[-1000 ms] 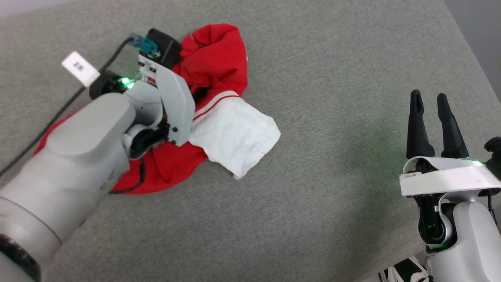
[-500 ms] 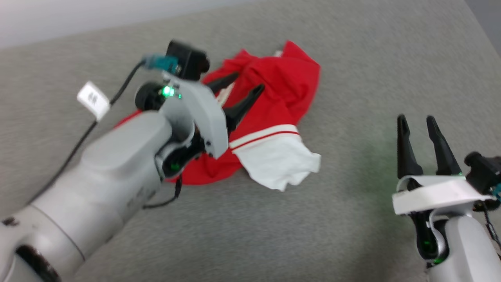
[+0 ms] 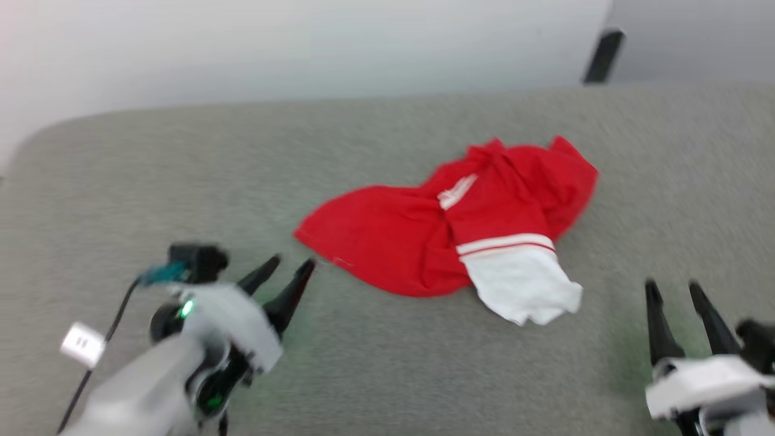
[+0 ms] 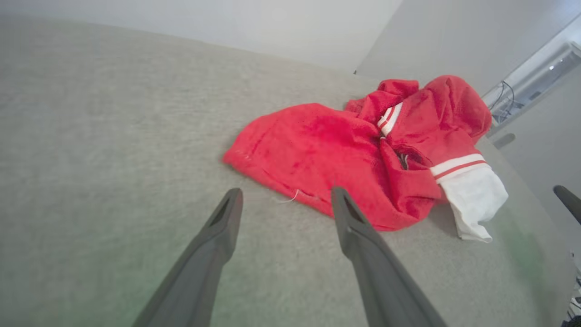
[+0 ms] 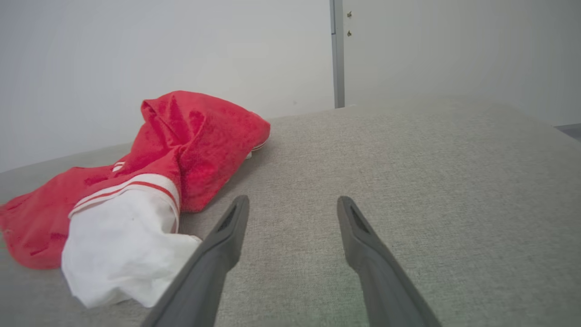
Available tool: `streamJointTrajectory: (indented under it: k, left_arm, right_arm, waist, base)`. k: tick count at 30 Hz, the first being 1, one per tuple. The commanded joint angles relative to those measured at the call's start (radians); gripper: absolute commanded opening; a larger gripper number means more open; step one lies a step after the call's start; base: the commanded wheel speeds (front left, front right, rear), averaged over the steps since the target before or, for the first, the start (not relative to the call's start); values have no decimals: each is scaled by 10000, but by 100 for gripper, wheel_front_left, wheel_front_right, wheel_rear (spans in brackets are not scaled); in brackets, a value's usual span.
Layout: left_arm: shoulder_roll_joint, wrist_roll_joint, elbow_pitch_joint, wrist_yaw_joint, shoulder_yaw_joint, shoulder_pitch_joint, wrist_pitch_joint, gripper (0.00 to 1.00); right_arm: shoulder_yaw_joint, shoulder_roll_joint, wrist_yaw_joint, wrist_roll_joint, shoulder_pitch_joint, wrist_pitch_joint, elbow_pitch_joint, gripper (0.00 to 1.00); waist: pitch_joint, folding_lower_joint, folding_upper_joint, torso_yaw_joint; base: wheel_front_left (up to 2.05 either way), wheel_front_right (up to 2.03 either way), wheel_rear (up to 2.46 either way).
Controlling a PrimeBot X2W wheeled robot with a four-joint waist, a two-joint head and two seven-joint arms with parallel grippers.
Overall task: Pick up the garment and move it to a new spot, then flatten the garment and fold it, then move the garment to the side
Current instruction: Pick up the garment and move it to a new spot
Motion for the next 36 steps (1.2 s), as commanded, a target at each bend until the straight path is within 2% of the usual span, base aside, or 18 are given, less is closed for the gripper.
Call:
streamJointTrajectory:
  k: [1,7,11,16,20,23,29,36]
  left_arm:
    - [24,194,-54,2,292,535,-35,100]
    - [215,1634,-211,2,2220,2585,-40,100]
    - [307,2699,-509,104,3743,3658,-41,100]
    - [398,4531,-1416,500,6074,4928,-42,100]
    - [65,6083,-2446,678,7886,6019,-23,100]
    - [-178,7197,-3129,621,8834,6638,-24,100]
    - [-842,8410,-3906,348,10094,7440,-23,100]
    - [-1377,8513,-3617,66,10481,7699,-23,100]
  right_arm:
    - [-100,-55,38,76,309,-8,11,100]
    - [-425,-193,38,121,1240,2,24,100]
    - [-453,-257,38,134,1412,54,8,100]
    - [-312,-273,38,96,1184,133,-92,100]
    - [-232,-252,38,125,973,113,-162,100]
    - [-184,-228,38,174,837,93,-272,100]
    - [-206,-166,38,202,922,49,-544,100]
    - [-274,-29,38,184,1159,11,-385,100]
  waist:
    - [-1385,0,0,1381]
    - [-1990,0,0,1960]
    - [-2167,0,0,2041]
    - [-2190,0,0,1807]
    - [-2123,0,0,1547]
    - [-2091,0,0,1407]
    - [-2060,0,0,1209]
    - [-1920,0,0,1098]
  base:
    - [0,0,0]
    - [0,0,0]
    - [0,0,0]
    - [0,0,0]
    - [0,0,0]
    - [0,0,0]
    - [0,0,0]
    - [0,0,0]
